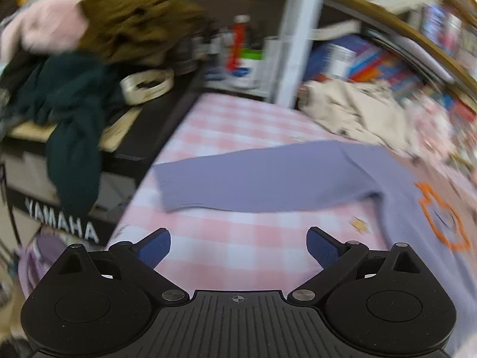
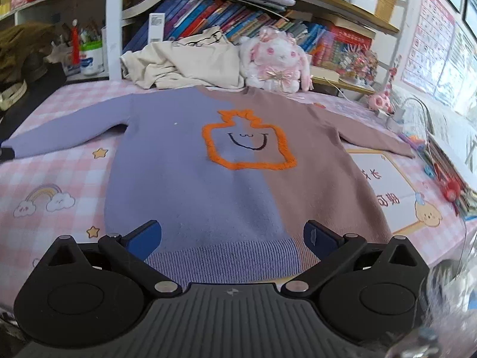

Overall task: Fold clothes
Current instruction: 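Open both grippers and release the flattened sweater, then grasp the lavender sleeve cuff with the left gripper and lift it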

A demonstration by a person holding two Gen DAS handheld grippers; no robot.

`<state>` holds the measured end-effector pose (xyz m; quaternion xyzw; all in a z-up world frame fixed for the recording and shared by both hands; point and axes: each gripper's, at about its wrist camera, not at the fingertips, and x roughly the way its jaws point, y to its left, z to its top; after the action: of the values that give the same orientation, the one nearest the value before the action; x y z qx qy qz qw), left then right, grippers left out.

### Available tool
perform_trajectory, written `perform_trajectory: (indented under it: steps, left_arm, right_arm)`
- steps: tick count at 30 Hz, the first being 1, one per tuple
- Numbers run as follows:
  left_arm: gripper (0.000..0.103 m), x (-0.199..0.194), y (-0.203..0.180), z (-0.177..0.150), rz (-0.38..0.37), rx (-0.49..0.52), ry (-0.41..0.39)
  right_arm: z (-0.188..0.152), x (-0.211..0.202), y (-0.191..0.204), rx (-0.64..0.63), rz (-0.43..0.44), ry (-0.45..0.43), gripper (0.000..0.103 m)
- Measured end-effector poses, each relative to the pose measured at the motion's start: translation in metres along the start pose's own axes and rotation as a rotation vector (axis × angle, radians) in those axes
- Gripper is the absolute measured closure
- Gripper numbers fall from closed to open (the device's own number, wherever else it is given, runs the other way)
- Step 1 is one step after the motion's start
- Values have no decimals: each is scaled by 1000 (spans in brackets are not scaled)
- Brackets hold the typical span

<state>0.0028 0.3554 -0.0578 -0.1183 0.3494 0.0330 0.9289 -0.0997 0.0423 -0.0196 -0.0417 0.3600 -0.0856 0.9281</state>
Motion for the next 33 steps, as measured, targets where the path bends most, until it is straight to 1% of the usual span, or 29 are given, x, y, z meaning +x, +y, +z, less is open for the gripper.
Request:
perform_trajectory:
  steps: [4, 7, 9, 12, 15, 17, 20, 22, 24, 28, 31, 33]
  left_arm:
    - [4, 20, 24, 11, 32, -118, 14]
    - [6, 34, 35, 18, -3, -183, 27]
    - [7, 41, 37, 20, -16, -206, 22]
    - [8, 48, 34, 25, -7, -241, 8]
    - [9, 55, 28, 28, -69, -292, 12]
    - [10, 57, 21, 27, -140, -328, 30]
    - [10, 61, 7, 23, -214, -345, 45]
    - [11, 62, 5, 23, -195, -343, 25]
    - [13, 63, 14, 25, -170, -376, 6]
    - [19, 63, 47, 33, -110, -494, -30]
    - [23, 63, 64, 36, -101, -550, -40]
    - [25, 64, 68, 36, -99, -564, -45]
  right_arm:
    - [-1, 0, -1, -6, -12, 8, 0]
    - [-1, 3, -3, 3, -27, 24, 0]
    - [-2, 3, -4, 6, -40, 30, 0]
    - [-3, 1, -7, 14, -62, 27, 0]
    - [-2, 0, -11, 23, -79, 17, 0]
    - [-1, 0, -14, 37, -89, 19, 0]
    - [-1, 2, -15, 45, -94, 31, 0]
    - [-1, 4, -14, 45, -94, 37, 0]
    - [0, 5, -12, 36, -91, 36, 0]
    - [2, 5, -13, 29, -88, 28, 0]
    - [3, 8, -17, 50, -97, 33, 0]
    - [4, 9, -18, 61, -100, 36, 0]
